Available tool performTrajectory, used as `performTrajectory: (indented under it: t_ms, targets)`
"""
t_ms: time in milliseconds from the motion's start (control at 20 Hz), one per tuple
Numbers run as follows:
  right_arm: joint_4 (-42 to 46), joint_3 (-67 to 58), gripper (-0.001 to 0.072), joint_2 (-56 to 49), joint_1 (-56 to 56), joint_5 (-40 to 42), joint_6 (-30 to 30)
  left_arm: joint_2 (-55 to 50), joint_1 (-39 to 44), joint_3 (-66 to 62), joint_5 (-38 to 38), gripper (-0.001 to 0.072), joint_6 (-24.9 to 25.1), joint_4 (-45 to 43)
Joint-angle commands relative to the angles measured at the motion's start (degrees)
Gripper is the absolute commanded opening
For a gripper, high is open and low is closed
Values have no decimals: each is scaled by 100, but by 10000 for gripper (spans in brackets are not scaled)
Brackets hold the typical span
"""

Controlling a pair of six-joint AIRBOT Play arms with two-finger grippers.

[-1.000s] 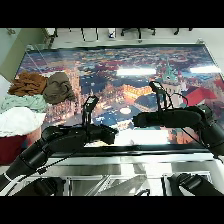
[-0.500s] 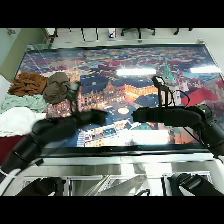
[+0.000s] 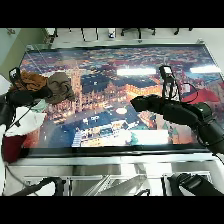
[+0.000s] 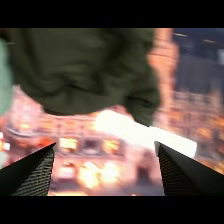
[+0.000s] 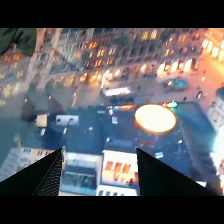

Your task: Fold the shirts.

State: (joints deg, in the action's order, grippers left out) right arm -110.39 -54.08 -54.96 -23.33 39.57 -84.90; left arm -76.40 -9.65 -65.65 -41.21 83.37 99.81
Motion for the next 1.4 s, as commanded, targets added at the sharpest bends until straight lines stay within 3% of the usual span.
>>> performTrajectory:
  t_ms: [0, 300, 500, 550, 650, 900, 1100, 1350]
  targets:
    - [234, -2, 516, -181, 74, -254, 4, -1294, -560, -743, 74, 691, 15, -72]
    - [236, -2, 515, -535, 72, -247, 7, -2693, -234, -2197, 111, 690, 15, -76]
    - [238, -2, 508, -640, 72, -249, 7, -3414, 46, -2955, -509, 688, 15, -85]
    - [238, -2, 508, -654, 72, -247, 7, -3563, 83, -3130, -656, 626, 13, -85]
    - [236, -2, 506, -654, 72, -234, 9, -3757, 109, -3499, -1154, 27, 13, -83]
    - [238, -7, 504, -649, 76, -236, 337, -3624, 345, -4603, -2404, 22, -2, 74]
    - [205, -24, 503, -490, 413, -157, 562, -2780, 909, -5243, -2549, 22, 284, 1908]
    - [87, -92, 503, 267, 1467, 1185, 529, -1423, 2208, -4301, -2955, 22, 315, 2175]
